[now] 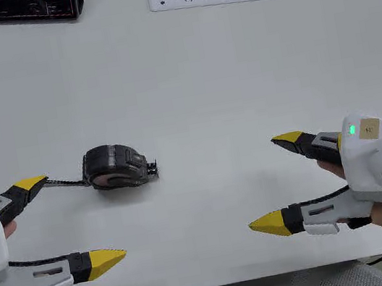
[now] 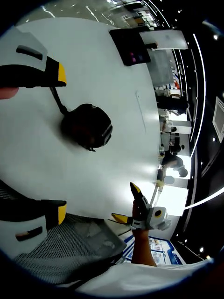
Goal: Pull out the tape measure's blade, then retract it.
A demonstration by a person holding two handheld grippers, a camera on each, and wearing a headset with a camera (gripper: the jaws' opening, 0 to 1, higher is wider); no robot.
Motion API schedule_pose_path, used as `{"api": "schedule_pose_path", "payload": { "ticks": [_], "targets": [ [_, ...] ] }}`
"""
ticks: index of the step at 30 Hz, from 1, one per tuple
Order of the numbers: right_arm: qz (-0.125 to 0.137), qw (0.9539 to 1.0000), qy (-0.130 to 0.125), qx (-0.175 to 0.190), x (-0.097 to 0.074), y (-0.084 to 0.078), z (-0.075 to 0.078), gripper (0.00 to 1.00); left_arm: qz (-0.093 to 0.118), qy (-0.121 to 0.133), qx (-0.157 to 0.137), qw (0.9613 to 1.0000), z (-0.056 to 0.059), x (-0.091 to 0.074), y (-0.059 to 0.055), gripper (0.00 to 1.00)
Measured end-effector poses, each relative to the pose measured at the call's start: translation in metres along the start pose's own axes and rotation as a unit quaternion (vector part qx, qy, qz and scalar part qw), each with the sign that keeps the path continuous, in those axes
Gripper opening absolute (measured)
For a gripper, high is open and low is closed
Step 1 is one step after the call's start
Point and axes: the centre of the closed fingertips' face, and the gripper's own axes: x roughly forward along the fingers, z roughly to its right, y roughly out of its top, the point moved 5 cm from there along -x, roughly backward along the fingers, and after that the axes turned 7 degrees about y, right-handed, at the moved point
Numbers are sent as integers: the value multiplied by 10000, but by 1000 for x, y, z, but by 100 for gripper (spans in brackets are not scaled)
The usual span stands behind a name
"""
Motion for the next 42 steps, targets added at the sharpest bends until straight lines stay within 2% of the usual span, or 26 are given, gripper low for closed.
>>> {"api": "schedule_pose_path", "payload": {
  "ticks": [13,26,31,36,42],
  "targets": [
    [-59,10000,31,-47,0,-2,0,82,11,47,-14,10000,-5,0,1,99],
    [-189,9993,137,-303,8,7,9,81,-95,-135,287,9995,-14,8,10,99],
    [-268,9986,215,-394,12,9,11,81,-191,-234,441,9986,-17,11,13,99],
    [-402,9972,315,-554,16,12,13,81,-393,-433,658,9961,-16,15,12,99],
    [-526,9953,406,-711,21,15,16,81,-541,-548,885,9931,-16,19,12,98]
  ]
}}
